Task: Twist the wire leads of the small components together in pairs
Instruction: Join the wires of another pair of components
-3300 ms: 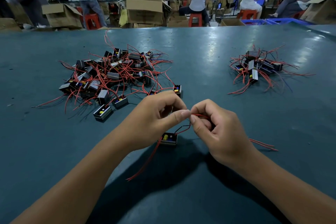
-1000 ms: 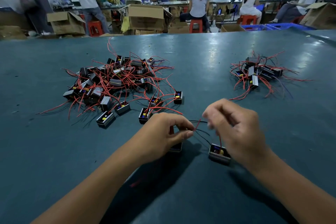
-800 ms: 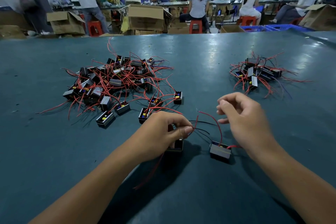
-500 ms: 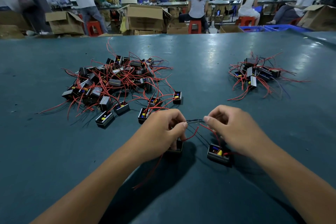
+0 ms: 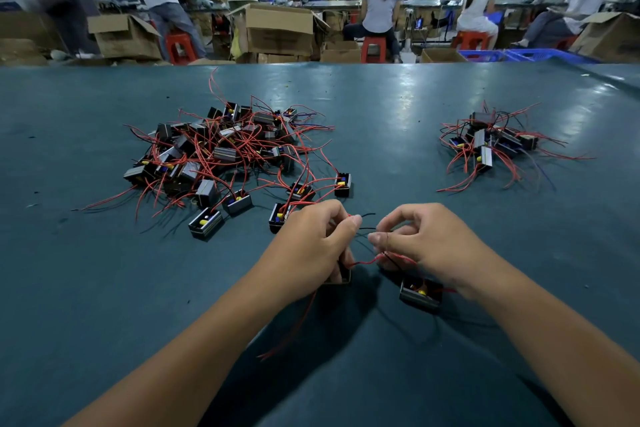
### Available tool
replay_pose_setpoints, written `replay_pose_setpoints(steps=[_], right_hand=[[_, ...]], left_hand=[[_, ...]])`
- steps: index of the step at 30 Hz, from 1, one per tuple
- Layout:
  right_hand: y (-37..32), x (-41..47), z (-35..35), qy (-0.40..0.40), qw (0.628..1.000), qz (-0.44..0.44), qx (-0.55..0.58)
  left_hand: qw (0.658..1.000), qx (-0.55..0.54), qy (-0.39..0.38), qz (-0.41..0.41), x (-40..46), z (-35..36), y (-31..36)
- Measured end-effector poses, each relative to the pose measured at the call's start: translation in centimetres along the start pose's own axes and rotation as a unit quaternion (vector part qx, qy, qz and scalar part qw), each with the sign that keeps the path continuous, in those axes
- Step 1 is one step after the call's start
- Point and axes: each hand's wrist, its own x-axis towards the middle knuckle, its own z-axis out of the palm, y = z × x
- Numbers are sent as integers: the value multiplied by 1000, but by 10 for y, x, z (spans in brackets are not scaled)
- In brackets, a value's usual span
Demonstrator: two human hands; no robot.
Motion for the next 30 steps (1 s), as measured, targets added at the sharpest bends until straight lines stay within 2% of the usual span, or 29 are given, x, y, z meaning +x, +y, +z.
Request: replay_pose_setpoints(steps=[5,10,18,21,30], right_hand=[[-3,-4,9,-3,998,-2,66],[-10,-7,10,22,986,15,165],[-10,-13,20,45,980,-34,190],[-12,-15,22,40,976,-39,208],[-13,-17,27,43,954,-27,294]], left_hand=[[1000,0,11,23,-1,1,1],[995,24,74,54,-1,3,3],[991,23,95,88,-1,6,5],[992,16,101,77,-1,7,4],[990,-120,66,35,-2,16,6]])
